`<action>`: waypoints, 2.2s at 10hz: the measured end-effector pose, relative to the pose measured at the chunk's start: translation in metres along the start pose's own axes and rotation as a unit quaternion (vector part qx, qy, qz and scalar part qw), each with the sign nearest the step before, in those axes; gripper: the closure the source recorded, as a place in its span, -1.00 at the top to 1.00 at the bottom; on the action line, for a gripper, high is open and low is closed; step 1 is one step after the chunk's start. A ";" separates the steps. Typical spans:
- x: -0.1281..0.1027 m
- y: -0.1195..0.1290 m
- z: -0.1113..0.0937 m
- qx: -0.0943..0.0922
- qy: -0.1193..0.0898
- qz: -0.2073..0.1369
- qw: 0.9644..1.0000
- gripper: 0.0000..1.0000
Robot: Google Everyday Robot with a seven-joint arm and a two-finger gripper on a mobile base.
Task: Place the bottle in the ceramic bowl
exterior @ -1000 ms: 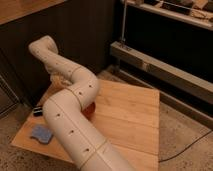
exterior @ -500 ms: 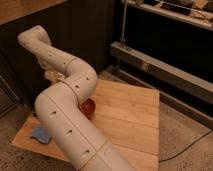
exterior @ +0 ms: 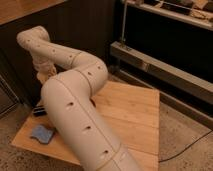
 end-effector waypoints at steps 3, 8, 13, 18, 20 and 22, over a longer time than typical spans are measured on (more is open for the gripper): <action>0.057 0.019 0.004 0.001 -0.008 0.014 1.000 -1.00; 0.098 0.041 0.037 0.008 -0.045 -0.006 0.999 -1.00; 0.089 0.011 0.063 0.039 -0.070 -0.004 0.997 -1.00; 0.091 -0.009 0.062 0.052 -0.084 -0.004 0.995 -1.00; 0.099 -0.013 0.064 0.043 -0.090 0.008 0.995 -0.82; 0.106 -0.016 0.066 0.035 -0.097 0.019 0.994 -0.42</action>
